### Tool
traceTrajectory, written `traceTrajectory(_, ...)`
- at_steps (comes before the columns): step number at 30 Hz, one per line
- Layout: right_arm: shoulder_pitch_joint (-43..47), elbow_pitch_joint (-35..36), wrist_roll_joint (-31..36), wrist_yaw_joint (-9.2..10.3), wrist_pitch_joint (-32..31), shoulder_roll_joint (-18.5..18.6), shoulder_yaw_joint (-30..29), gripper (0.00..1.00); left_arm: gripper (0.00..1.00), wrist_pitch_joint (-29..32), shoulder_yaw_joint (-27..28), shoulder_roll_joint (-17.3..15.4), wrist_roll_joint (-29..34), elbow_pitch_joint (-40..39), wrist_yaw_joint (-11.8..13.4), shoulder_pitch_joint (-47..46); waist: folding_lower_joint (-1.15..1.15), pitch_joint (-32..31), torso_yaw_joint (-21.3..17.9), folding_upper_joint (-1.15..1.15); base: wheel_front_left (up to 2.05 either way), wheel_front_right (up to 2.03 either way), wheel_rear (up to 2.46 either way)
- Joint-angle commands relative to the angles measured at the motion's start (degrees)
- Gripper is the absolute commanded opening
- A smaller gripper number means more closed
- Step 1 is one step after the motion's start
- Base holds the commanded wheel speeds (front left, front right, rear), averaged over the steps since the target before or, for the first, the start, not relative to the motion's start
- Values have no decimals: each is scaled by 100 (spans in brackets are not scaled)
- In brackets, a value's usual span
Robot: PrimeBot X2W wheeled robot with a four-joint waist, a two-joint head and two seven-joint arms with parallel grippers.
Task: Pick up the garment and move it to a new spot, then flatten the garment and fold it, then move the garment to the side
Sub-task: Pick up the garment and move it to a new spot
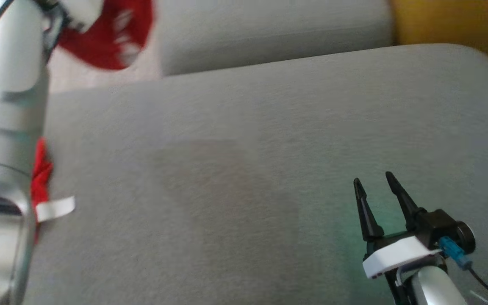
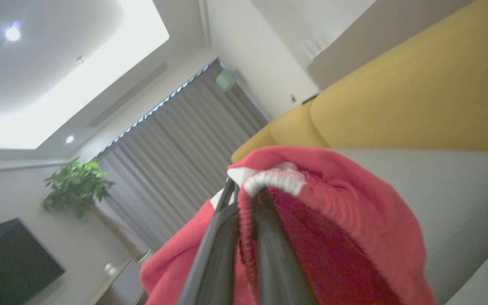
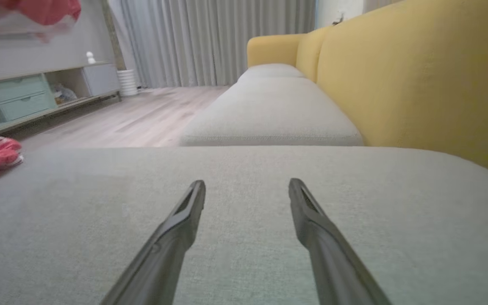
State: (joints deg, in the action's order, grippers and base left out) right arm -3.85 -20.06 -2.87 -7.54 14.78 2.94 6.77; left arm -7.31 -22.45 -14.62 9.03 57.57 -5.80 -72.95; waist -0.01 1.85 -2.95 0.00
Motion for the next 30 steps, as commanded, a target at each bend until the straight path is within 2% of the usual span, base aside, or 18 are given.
traceTrajectory(1, -129, 249, -63, 5, 22, -5, 133, 100, 0, 41, 57, -83, -133, -368, -39, -377, 1, -463, -775, 0, 0, 0, 0)
traceTrajectory(6, -165, 354, -206, 5, 22, -5, 217, 100, 0, 159, 117, 298, -688, -872, -131, -83, 1, -359, -1388, 0, 0, 0, 0)
traceTrajectory(10, -213, 381, -334, 5, 22, -5, 298, 100, 0, 225, 99, 610, -1214, -1114, -158, 559, 1, -177, -1846, 0, 0, 0, 0)
traceTrajectory(13, -248, 383, -444, 5, 22, -6, 374, 100, 0, 196, -17, 716, -1553, -1090, -165, 1304, 1, -2, -2131, 0, 0, 0, 0)
traceTrajectory(17, -347, 387, -607, 5, 22, -6, 485, 100, 0, 229, -145, 856, -2252, -674, -167, 2296, 1, 349, -2343, 0, 0, 0, 0)
traceTrajectory(18, -380, 376, -631, 5, 22, -6, 508, 100, 18, 146, -172, 852, -2339, -542, -167, 2490, 1, 426, -2363, 0, 0, 0, 0)
traceTrajectory(19, -408, 360, -643, 5, 22, -6, 533, 100, 91, 50, -239, 865, -2415, -422, -168, 2680, 1, 483, -2368, 0, 0, 0, 0)
traceTrajectory(20, -429, 338, -651, 5, 22, -6, 555, 100, 100, -102, -296, 885, -2533, -350, -168, 2840, 1, 524, -2363, 0, 0, 0, 0)
traceTrajectory(23, -440, 247, -645, 5, 22, -6, 574, 100, 100, -582, -203, 866, -2607, -190, -59, 3141, 1, 531, -2233, 0, 0, 0, 0)
traceTrajectory(24, -386, 202, -655, 5, 22, -6, 479, 100, 100, -731, -207, 900, -2521, -335, 154, 3338, 1, 455, -2012, 0, 0, 0, 0)
traceTrajectory(25, -386, 202, -655, 5, 22, -6, 479, 100, 100, -731, -207, 900, -2521, -335, 154, 3338, 1, 455, -2012, 0, 0, 0, 0)
traceTrajectory(26, -347, 173, -657, 5, 22, -6, 434, 100, 100, -755, -147, 929, -2533, -481, 279, 3476, 1, 390, -1879, 0, 0, 0, 0)
traceTrajectory(30, -221, 88, -759, 5, 22, -6, 407, 100, 100, -765, 431, 1020, -2772, -1819, 510, 4412, 1, 97, -1390, 0, 0, 0, 0)
